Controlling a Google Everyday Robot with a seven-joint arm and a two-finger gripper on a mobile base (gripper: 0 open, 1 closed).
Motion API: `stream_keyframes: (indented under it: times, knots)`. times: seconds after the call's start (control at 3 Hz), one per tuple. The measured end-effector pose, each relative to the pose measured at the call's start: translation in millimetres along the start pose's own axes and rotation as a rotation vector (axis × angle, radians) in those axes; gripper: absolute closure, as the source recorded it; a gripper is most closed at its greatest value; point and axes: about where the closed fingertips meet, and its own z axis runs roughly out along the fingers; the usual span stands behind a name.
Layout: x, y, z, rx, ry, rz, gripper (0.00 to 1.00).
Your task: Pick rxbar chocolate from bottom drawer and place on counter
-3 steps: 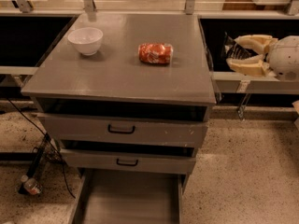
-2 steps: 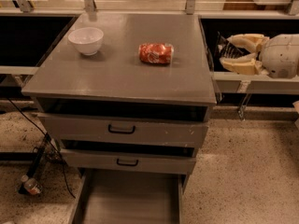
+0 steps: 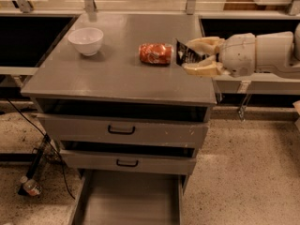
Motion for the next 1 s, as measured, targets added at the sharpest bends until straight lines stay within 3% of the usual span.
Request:
stream_keyframes:
  times: [0.33,1.0]
  knots:
    - [0.0,0.0,0.0,0.0,0.0,0.0,1.0]
    - [38.0,15.8,21.4,-0.039,0.02,0.102,1.0]
